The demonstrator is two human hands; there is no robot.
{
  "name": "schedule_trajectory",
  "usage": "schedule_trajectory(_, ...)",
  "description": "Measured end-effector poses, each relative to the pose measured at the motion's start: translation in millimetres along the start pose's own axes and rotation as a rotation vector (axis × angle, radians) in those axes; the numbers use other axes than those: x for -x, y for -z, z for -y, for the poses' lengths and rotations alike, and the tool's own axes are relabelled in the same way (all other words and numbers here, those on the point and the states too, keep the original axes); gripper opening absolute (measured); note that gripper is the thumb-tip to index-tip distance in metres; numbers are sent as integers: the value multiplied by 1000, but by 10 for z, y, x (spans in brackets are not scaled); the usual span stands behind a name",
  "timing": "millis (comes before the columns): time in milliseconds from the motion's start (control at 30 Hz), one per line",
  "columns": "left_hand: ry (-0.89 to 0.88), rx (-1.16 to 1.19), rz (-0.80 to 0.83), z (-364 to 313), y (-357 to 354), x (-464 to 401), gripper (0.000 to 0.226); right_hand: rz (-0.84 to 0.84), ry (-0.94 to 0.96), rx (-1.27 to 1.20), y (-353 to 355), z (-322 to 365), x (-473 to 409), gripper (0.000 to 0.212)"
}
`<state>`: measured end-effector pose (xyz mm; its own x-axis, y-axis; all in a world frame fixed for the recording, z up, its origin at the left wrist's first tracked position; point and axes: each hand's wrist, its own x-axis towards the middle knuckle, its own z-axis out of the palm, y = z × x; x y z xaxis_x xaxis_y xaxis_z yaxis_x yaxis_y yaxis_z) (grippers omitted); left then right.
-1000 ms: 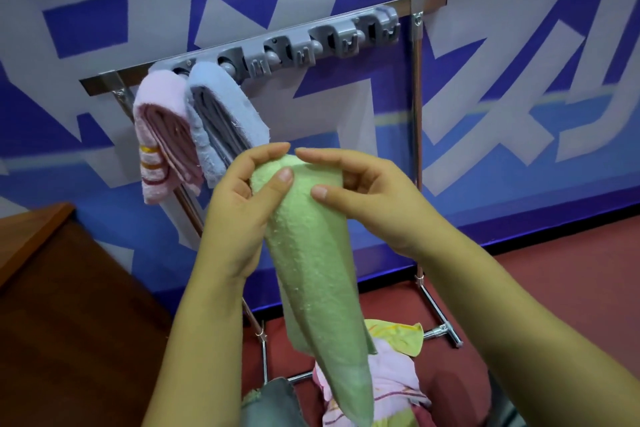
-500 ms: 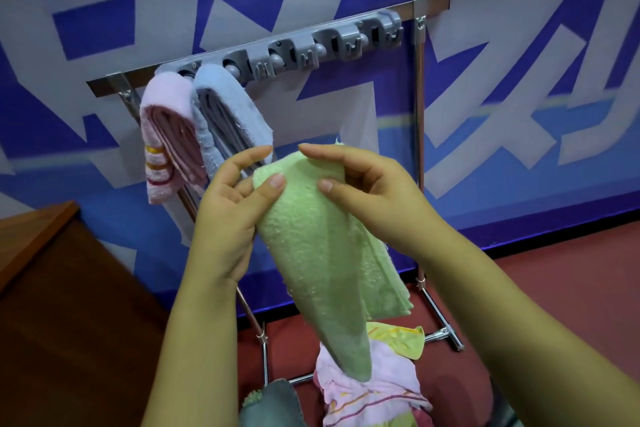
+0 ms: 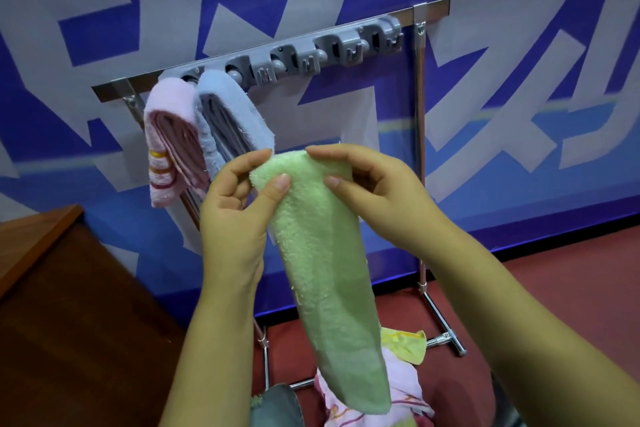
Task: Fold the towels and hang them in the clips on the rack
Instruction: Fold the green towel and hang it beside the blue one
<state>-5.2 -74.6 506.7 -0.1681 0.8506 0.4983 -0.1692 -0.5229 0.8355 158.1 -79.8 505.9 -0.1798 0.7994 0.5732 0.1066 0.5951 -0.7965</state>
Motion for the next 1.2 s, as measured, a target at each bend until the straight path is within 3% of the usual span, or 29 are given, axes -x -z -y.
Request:
schedule_trajectory(300,-100,-20,51,-103,-149,22,29,-86,88,24,88,-81,52,27)
schedule_trajectory(500,-90,7,110,-169,-198,-44,24,32,-28,-284,123,-111,26,23)
schedule_trajectory(667,-73,-1,159,-218,-203,-154,25,30,-9,-336,127,-21,-75,30)
schedule_trajectory(967,-115,3,221,-356,-220,-358,31,33,35,-189,129,159,-213,29)
schedule_trajectory(1200,-17,-107,180,-243,-136,-581,32,-50,-128,-115,52,149,-528,27)
